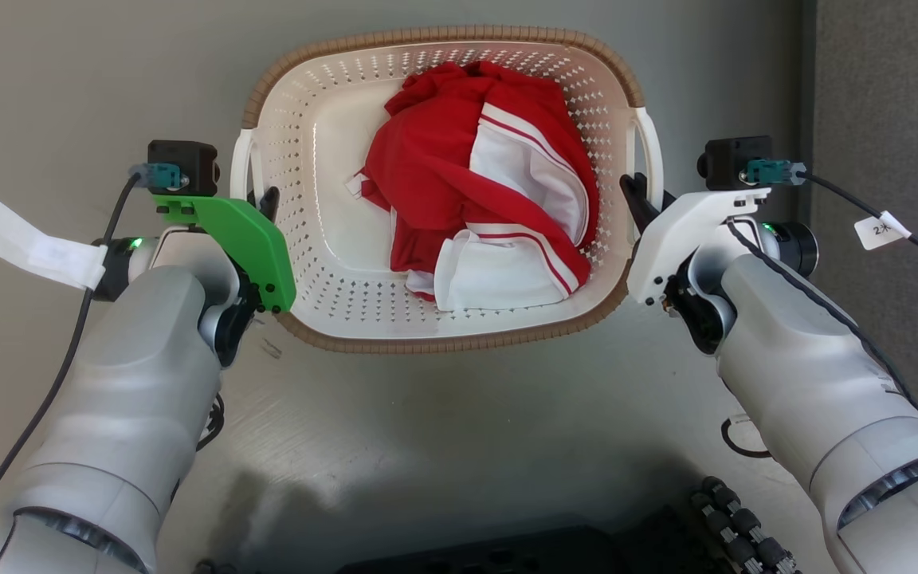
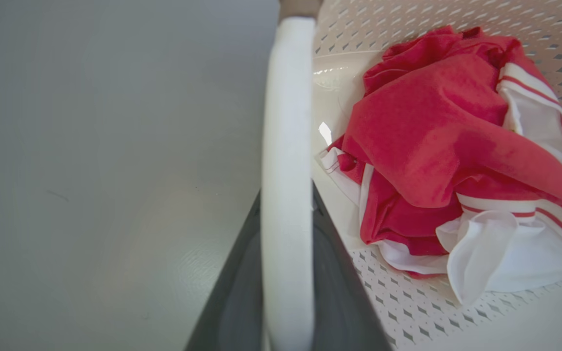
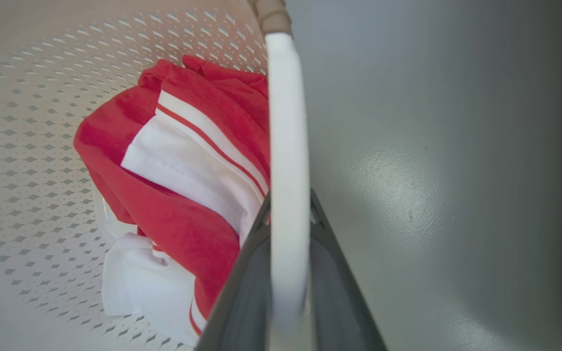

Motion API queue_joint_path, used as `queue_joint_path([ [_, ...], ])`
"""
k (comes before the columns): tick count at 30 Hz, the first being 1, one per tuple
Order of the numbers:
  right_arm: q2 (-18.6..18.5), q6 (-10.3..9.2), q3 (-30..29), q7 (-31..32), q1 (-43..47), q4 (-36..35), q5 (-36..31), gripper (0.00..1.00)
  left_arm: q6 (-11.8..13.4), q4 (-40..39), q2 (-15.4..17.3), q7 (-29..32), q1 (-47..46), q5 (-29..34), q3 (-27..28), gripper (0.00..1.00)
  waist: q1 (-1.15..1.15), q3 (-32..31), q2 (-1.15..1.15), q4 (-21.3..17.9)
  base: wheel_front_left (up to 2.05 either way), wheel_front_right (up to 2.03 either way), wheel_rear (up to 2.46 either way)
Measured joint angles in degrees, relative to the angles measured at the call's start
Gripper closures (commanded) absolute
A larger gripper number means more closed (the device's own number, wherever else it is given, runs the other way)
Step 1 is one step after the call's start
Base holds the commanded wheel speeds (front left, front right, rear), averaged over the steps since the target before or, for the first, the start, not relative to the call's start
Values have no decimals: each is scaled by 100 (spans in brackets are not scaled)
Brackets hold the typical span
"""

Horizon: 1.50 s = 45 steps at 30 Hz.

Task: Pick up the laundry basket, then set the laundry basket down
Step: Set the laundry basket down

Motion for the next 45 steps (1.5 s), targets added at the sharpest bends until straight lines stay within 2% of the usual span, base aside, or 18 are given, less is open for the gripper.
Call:
queue_joint_path([
  [11,11,-3,-35,-179,-81,131,1,100,-49,130,-75,-300,-73,18,-48,100,0,221,0,71,0,0,0],
  [45,34,74,-71,-376,-86,348,12,100,-104,422,-214,-650,-89,169,-242,100,-1,360,0,132,0,0,0],
])
